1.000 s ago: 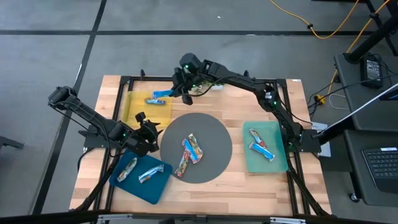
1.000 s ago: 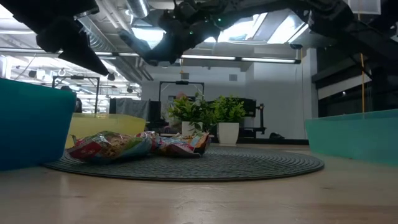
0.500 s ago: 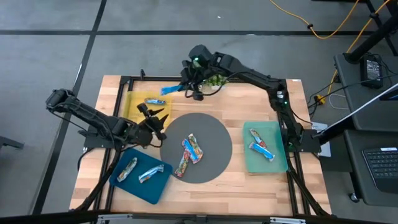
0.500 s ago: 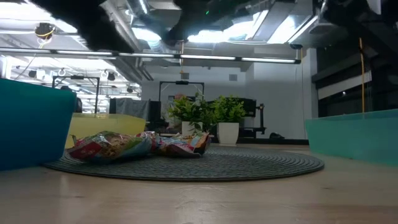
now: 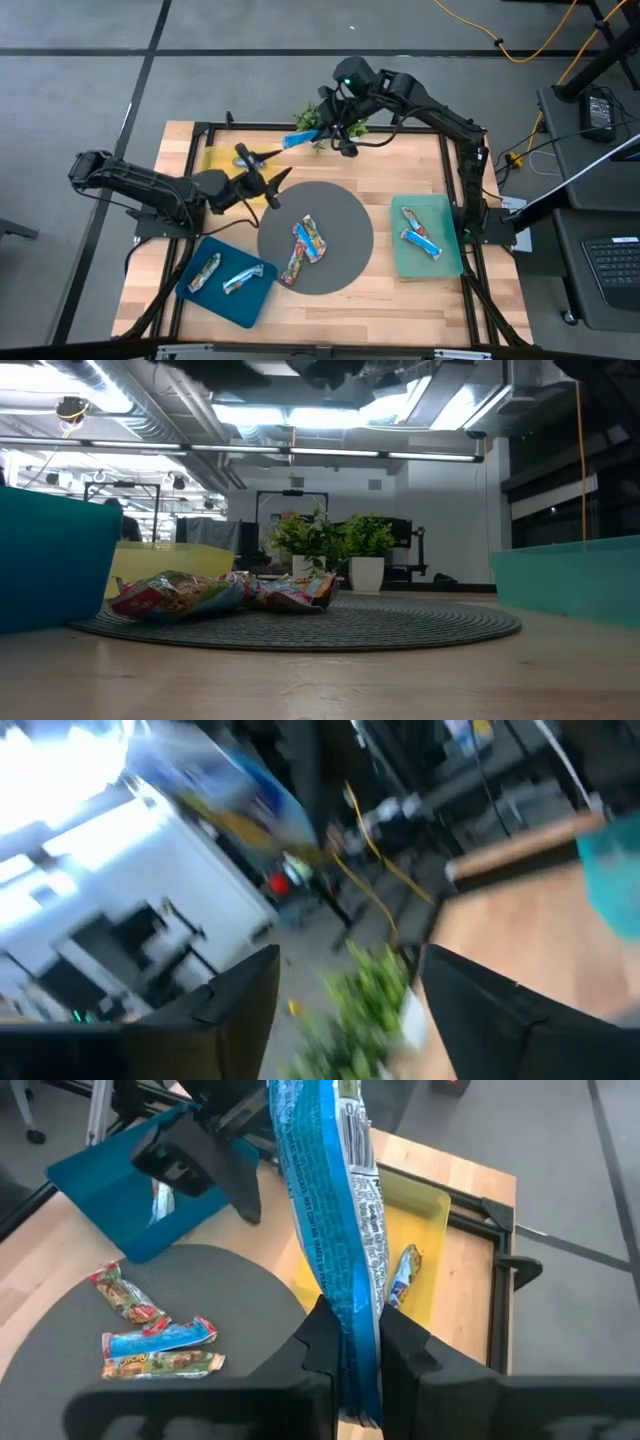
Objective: Pick and place Granola Bars by type
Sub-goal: Put the blue granola bar into the yellow bin
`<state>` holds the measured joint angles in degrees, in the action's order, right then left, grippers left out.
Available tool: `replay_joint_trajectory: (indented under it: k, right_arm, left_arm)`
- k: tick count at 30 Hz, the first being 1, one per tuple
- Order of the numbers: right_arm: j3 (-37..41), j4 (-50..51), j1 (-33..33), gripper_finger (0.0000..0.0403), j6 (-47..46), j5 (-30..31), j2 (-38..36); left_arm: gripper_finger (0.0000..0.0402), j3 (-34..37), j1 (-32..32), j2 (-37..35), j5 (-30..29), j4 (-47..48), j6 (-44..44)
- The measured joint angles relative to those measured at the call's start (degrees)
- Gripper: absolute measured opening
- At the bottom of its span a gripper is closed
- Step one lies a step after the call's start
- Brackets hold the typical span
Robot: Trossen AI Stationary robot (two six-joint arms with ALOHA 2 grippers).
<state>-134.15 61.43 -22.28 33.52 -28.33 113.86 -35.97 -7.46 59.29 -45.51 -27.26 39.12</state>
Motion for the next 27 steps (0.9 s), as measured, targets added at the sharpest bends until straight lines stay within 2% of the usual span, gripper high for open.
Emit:
replay_joint_trajectory:
  k: [4, 8, 13, 17, 23, 27]
  right_arm:
    - [0.0, -0.43, 0.0, 0.0051, 0.02, -0.25, -0.55]
    - [0.0, -0.72, 0.0, 0.0049, 1.8, -0.23, -0.52]
    - [0.02, -4.07, 0.0, 0.0036, 2.78, -2.51, -0.52]
    - [0.0, -6.92, 0.02, 0.0048, 2.93, -3.68, -0.52]
    - [0.0, -7.72, 0.04, 0.0043, 4.9, -6.18, -0.52]
    - [0.0, -9.04, 0.15, 0.0035, 5.14, -6.76, -0.52]
  left_arm:
    - [0.0257, -0.09, 0.76, 0.0, 1.74, -9.64, 7.76]
    - [0.027, -2.35, 1.59, -0.02, 1.89, -11.44, 10.07]
    - [0.0273, -7.7, 1.72, -0.02, 4.5, -4.04, 7.13]
    - [0.0273, -12.67, 1.72, -0.04, 8.41, 2.87, 3.91]
    - [0.0272, -18.89, 2.23, -0.04, 11.1, 5.19, 4.48]
    - [0.0269, -22.74, 4.08, -0.04, 13.23, 11.76, 1.37]
